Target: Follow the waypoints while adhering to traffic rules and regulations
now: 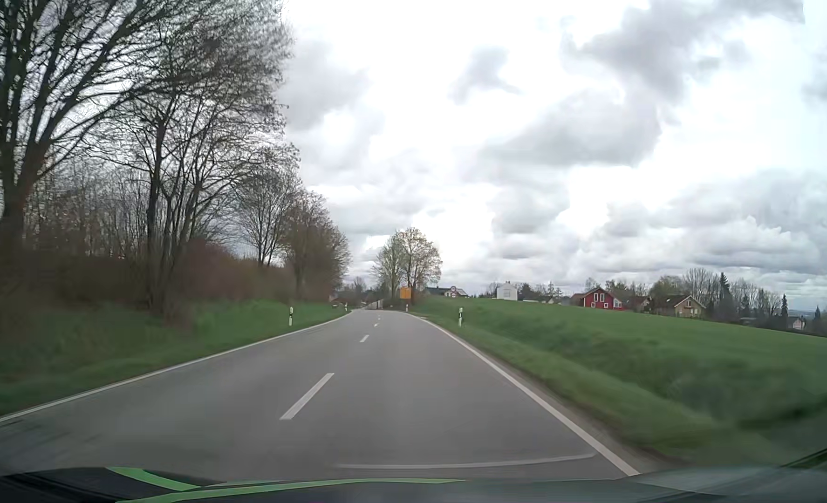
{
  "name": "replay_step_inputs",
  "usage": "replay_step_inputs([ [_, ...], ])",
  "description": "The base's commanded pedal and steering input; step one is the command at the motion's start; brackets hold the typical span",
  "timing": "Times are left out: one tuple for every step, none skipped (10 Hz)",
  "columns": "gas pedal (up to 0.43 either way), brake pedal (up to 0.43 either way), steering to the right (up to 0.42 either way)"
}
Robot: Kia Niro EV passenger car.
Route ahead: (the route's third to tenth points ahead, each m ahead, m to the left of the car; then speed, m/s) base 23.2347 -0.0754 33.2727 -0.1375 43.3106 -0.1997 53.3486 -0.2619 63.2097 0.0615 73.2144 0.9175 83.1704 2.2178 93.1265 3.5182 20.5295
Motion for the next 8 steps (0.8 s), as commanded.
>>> replay_step_inputs([
  [0.0,0.018,-0.001],
  [0.0,0.073,-0.001],
  [0.0,0.14,-0.003],
  [0.0,0.159,-0.004],
  [0.0,0.171,-0.004],
  [0.0,0.177,-0.004],
  [0.0,0.177,-0.004],
  [0.0,0.177,-0.004],
])
